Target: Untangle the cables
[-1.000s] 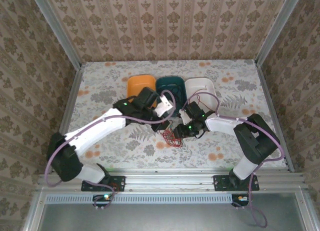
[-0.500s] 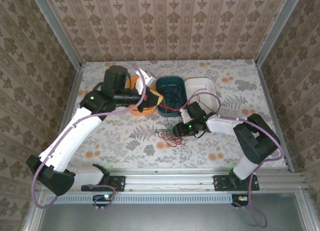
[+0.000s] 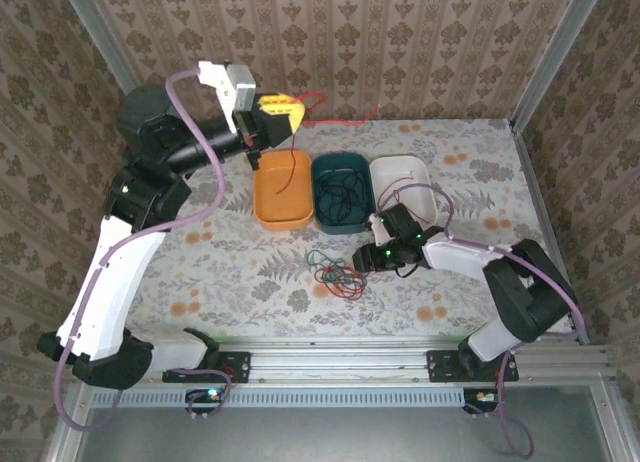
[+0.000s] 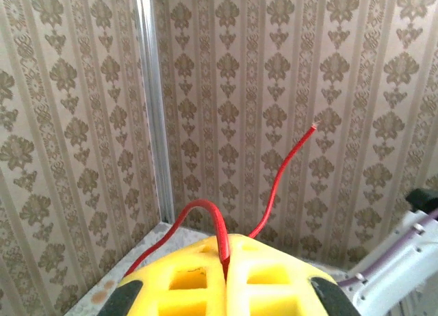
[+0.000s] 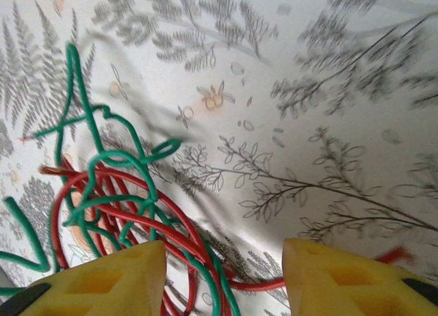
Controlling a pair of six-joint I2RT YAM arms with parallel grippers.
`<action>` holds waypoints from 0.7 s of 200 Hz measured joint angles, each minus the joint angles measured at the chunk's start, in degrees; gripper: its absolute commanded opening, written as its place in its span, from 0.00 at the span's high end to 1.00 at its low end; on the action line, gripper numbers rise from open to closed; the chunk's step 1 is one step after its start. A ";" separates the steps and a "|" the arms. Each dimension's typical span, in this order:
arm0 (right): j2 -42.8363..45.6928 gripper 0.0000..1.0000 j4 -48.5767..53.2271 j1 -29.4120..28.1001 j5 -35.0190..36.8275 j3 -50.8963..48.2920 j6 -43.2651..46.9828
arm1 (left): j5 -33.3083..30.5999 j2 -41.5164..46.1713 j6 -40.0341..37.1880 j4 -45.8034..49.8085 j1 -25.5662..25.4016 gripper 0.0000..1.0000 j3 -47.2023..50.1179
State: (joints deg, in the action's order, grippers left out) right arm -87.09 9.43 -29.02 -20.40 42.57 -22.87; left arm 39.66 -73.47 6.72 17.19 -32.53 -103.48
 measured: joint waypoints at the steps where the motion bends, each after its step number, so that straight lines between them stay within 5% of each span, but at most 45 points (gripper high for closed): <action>1: 0.39 0.49 0.07 0.02 0.15 0.00 0.00 | -0.04 -0.20 0.20 -0.17 0.00 1.00 -0.20; 85: 36.48 0.47 3.91 7.48 23.08 0.07 -1.79 | -0.90 -26.49 11.78 -3.06 -2.29 1.00 -10.12; 140: 44.70 0.47 10.88 12.50 29.77 -0.26 -1.53 | 0.90 -41.97 15.50 -5.09 -6.86 1.00 -21.09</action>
State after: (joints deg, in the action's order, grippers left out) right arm -42.39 20.32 -16.51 9.37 42.30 -24.40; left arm 40.56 -115.44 22.22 12.10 -39.40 -124.57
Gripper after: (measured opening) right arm 0.532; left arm 0.050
